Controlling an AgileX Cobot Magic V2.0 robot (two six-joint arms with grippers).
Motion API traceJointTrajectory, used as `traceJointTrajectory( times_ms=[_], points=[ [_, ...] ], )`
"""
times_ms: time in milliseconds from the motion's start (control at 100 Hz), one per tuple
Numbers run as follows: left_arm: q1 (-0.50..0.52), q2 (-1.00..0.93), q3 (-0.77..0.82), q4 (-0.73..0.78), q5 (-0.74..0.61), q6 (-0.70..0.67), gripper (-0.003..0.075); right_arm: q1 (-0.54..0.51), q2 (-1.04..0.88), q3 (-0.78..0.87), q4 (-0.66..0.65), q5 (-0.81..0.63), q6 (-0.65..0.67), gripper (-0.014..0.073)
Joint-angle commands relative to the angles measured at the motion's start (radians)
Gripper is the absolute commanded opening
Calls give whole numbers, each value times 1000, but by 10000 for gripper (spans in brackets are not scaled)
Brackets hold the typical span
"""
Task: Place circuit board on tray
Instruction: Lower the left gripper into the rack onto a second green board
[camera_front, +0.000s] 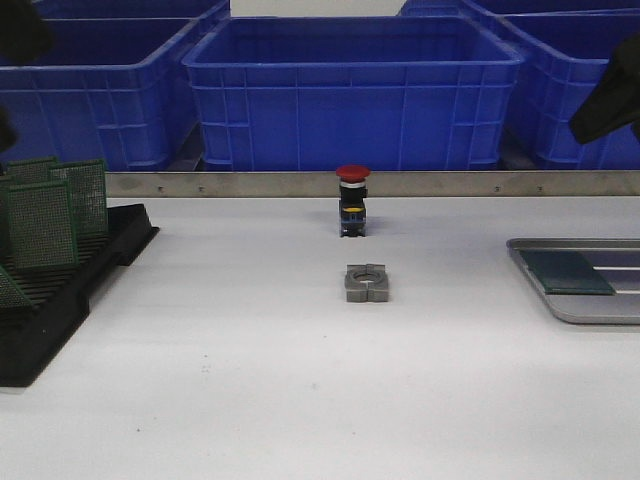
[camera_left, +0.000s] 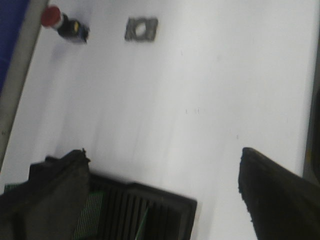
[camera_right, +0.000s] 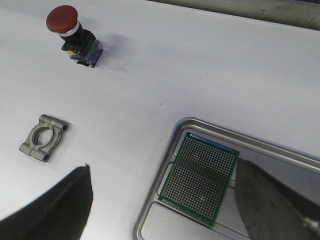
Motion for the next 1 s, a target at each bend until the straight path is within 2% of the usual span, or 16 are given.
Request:
traceJointTrajectory(
  times_ms=[0, 340, 470, 720, 840, 910, 990],
  points=[
    [31, -19, 0, 69, -18, -10, 563, -5, -50, -28, 28, 7, -5, 600],
    [125, 12, 60, 170, -121, -10, 563, -5, -50, -28, 29, 27, -6, 600],
    [153, 85, 60, 172, -126, -10, 563, -5, -50, -28, 29, 37, -6, 600],
    [152, 251, 56, 177, -223, -10, 563, -5, -50, -28, 29, 52, -6, 600],
    [152, 312, 56, 175, -230, -10, 561, -5, -50, -28, 29, 57, -6, 600],
    [152, 334, 56, 166, -232, -10, 522, -5, -50, -28, 29, 57, -6, 600],
    [152, 342, 56, 163, -240, -10, 412, -5, -50, -28, 28, 57, -6, 600]
  ],
)
